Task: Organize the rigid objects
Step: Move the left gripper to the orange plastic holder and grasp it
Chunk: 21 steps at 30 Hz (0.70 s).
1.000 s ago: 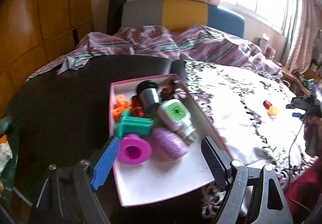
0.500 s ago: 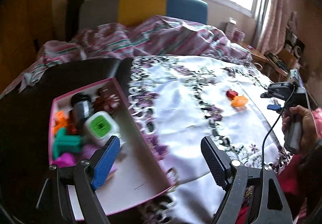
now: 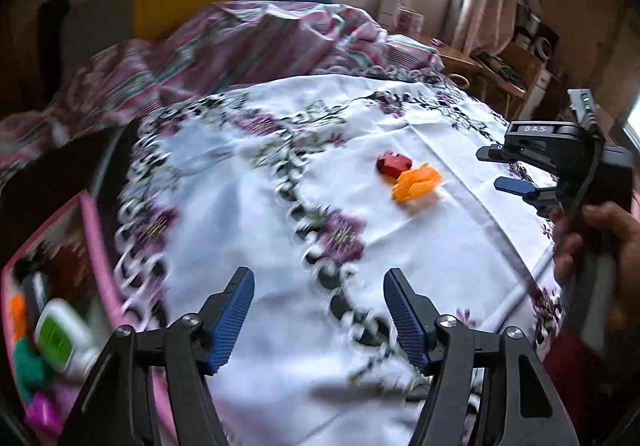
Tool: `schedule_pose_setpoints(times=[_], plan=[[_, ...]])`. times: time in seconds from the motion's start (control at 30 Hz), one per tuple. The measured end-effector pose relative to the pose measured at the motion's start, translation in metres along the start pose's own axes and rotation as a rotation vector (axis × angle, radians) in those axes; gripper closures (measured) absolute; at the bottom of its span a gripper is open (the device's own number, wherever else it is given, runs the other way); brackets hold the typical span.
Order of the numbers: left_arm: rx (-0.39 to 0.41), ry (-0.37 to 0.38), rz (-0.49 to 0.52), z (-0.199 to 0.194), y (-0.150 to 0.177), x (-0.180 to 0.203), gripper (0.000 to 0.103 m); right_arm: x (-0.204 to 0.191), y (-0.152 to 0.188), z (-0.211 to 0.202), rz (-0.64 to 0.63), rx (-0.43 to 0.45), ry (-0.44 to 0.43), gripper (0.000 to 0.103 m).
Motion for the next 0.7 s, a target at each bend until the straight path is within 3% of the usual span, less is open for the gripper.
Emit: schedule_pose_setpoints(times=[0.23,0.3,0.4,0.6,0.67,0.7], plan=[[-0.013,0.084,0.080,0.052,-0.039,0.032,0.035,-0.002,-0.002,-0.003,0.031,-0.005,-0.046,0.058],[-0.023,0.115,0.090,0.067,-0.048,0.040,0.028,-0.001,-0.003,-0.004,0.042,-0.005,-0.053,0.058],[-0.012,0.123,0.121,0.086,-0.064,0.052,0.021,-0.002,-0.002,-0.003,0.053,-0.016,-0.070,0.058],[-0.017,0.143,0.244,0.123,-0.084,0.085,0.021,-0.004,0.000,-0.001,0.060,-0.031,-0.090,0.058],[-0.035,0.140,0.258,0.135,-0.083,0.090,0.027,-0.005,0.000,0.001,0.061,-0.040,-0.098,0.057],[-0.053,0.144,0.264,0.142,-0.080,0.093,0.045,-0.005,0.001,0.002,0.063,-0.043,-0.098,0.057]])
Point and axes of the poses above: each gripper's, at about its wrist camera, not at the fingertips, and z roughly the way its jaws point, x to its right, y to its underside, the point moved 9 cm from there along z, roughly the way its jaws point, and after that the axes turned 9 degrees about z, right-handed, at the moved point
